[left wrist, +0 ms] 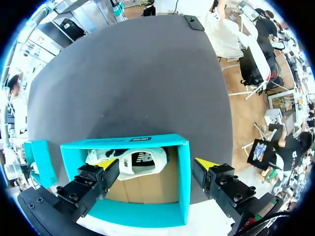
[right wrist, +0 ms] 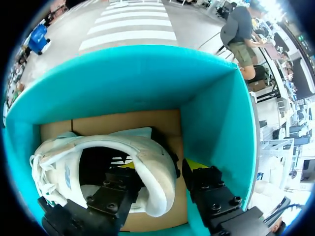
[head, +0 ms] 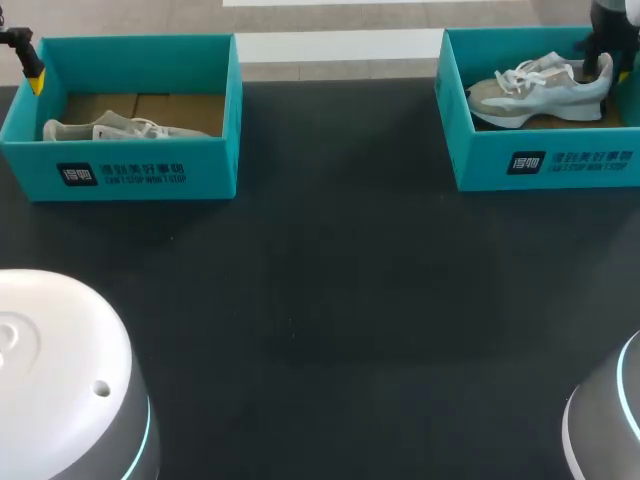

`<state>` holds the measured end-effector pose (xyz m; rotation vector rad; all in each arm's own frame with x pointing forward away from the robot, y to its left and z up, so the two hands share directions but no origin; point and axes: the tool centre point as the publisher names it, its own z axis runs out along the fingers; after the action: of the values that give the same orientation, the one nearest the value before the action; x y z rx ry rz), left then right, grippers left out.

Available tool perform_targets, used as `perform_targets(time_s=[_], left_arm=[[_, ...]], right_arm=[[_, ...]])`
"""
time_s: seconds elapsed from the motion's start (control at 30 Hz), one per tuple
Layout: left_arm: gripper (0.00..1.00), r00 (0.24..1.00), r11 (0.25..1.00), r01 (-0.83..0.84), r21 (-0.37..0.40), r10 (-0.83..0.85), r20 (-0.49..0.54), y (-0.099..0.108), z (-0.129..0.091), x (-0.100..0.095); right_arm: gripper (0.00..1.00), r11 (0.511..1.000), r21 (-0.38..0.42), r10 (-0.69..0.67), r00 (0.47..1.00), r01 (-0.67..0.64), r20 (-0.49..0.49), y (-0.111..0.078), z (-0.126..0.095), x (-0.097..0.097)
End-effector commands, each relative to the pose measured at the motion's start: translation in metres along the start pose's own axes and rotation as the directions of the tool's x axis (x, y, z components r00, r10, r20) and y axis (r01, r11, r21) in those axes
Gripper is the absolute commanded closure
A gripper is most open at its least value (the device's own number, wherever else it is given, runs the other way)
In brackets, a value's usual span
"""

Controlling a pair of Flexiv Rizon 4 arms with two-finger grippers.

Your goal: Take the shoe out of the shoebox, open the shoe tongue, remove and reinsert the insole, then place the shoe into the shoebox

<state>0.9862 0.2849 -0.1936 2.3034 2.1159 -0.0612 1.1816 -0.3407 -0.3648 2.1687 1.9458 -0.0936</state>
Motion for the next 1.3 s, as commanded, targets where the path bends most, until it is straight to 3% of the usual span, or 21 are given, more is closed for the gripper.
perform_targets(time_s=[0.03, 0.07, 0.13, 0.4, 0.53, 0.83, 1.3], left_arm=[[0.0, 1.0, 1.0, -0.001, -0.001, 0.001, 0.0, -0.001, 0.0, 0.0], [0.0, 1.0, 1.0, -0.001, -0.001, 0.001, 0.0, -0.001, 0.0, 0.0], [0.0, 1.0, 1.0, -0.001, -0.001, 0.001, 0.0, -0.001, 0.0, 0.0], [0.0, 1.0, 1.0, -0.001, -0.001, 0.001, 0.0, -0.001, 0.0, 0.0], [0.0, 1.0, 1.0, -0.001, -0.001, 0.001, 0.0, -0.001, 0.0, 0.0], [0.0, 1.0, 1.0, -0.001, -0.001, 0.001, 0.0, -0.001, 0.0, 0.0], [0.0, 1.0, 1.0, -0.001, -0.001, 0.001, 0.0, -0.001, 0.0, 0.0]], right_arm=[[0.64, 1.0, 0.025, -0.004, 1.0, 0.004, 0.001, 0.01, 0.008, 0.001], [0.67, 1.0, 0.027, -0.005, 1.0, 0.005, 0.001, 0.01, 0.009, 0.001], [1.0, 0.999, 0.032, -0.006, 1.0, 0.006, 0.004, 0.008, 0.011, 0.001], [1.0, 1.0, 0.019, 0.002, 1.0, -0.003, 0.03, -0.003, -0.003, -0.005], [1.0, 1.0, 0.007, -0.015, 0.999, 0.015, 0.041, -0.009, -0.024, -0.012], [1.0, 0.997, -0.05, -0.056, 0.997, 0.059, 0.057, -0.023, -0.099, -0.022], [1.0, 0.995, -0.041, -0.087, 0.983, 0.095, 0.159, -0.035, -0.197, -0.02]])
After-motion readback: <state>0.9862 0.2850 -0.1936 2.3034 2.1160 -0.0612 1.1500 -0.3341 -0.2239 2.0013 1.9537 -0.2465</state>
